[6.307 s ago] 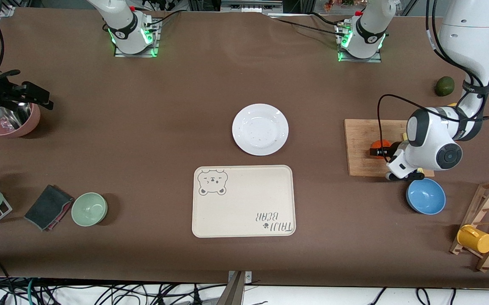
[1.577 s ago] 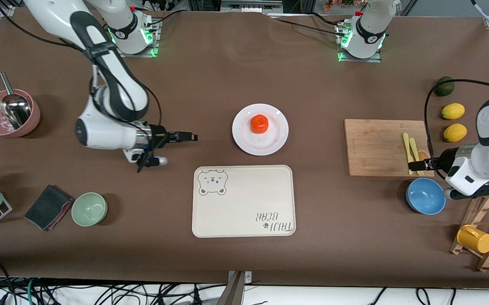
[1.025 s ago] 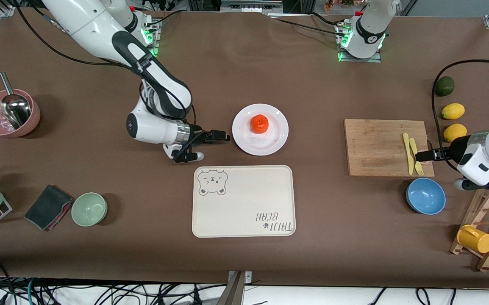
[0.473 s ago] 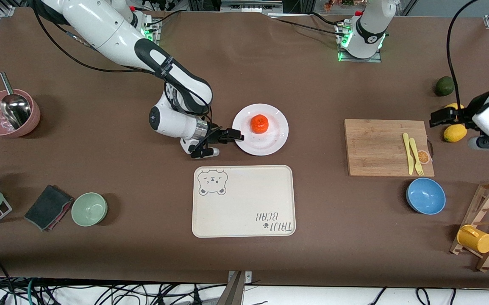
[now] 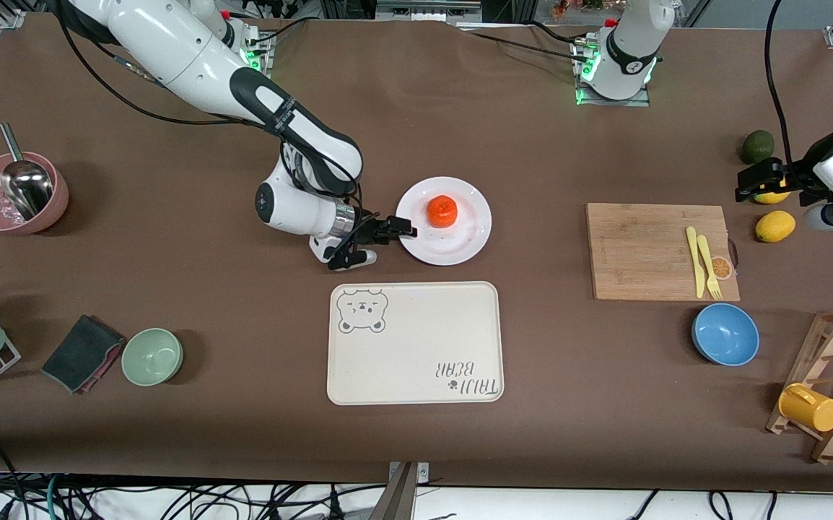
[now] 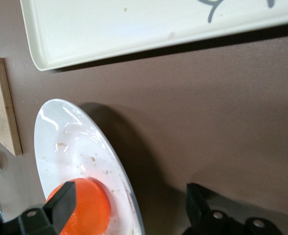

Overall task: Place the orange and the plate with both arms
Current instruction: 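Grip the white plate rim with the right gripper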

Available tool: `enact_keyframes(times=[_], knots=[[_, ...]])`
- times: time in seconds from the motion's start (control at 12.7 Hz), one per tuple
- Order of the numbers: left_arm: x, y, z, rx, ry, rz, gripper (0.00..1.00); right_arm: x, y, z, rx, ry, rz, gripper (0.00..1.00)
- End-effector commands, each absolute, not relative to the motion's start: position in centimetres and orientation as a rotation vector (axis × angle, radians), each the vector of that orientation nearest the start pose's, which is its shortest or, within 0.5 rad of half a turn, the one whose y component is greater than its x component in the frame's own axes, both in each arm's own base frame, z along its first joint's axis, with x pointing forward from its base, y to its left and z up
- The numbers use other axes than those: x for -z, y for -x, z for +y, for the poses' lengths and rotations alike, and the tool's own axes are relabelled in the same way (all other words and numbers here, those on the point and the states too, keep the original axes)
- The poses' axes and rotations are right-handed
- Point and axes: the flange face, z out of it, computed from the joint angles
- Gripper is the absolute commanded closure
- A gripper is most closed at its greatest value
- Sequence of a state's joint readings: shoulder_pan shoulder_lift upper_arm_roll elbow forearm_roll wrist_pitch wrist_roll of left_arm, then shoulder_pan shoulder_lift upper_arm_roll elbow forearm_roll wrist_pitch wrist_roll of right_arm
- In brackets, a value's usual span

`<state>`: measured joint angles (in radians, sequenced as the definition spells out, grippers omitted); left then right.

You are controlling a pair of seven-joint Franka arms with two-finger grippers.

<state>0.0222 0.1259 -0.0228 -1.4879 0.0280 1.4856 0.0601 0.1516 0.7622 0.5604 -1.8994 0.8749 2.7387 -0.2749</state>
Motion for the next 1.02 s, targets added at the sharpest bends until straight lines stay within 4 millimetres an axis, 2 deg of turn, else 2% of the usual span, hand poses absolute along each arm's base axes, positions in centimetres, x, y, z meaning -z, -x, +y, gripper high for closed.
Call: enact_keyframes(times=[0.0, 0.16, 0.39, 0.63, 0.71, 0.87, 0.95], knots=[[-59.4, -57.3, 0.5, -0.181, 3.14, 0.104, 0.0, -15.5, -52.1, 38.1, -0.18, 2.312, 0.005, 0.01], [-59.9, -56.7, 0.4, -0.171, 3.145, 0.102, 0.0, -15.8, -52.4, 38.2, -0.183, 2.294, -0.029, 0.01], [-60.6, -56.2, 0.3, -0.154, 3.157, 0.066, 0.0, -13.1, -51.7, 37.7, -0.181, 2.28, -0.119, 0.04], [-60.8, -56.0, 0.4, -0.149, 3.159, 0.059, 0.0, -12.8, -51.9, 37.2, -0.175, 2.265, -0.12, 0.04], [-61.1, -55.8, 0.3, -0.142, 3.164, 0.062, 0.0, -12.8, -51.8, 37.2, -0.176, 2.261, -0.12, 0.08], [-61.2, -55.9, 0.8, -0.13, 3.168, 0.045, 0.0, -12.7, -51.7, 37.2, -0.167, 2.254, -0.157, 0.23], [-61.3, -56.0, 0.8, -0.127, 3.172, 0.046, 0.0, -12.6, -51.6, 37.3, -0.162, 2.25, -0.178, 0.37]])
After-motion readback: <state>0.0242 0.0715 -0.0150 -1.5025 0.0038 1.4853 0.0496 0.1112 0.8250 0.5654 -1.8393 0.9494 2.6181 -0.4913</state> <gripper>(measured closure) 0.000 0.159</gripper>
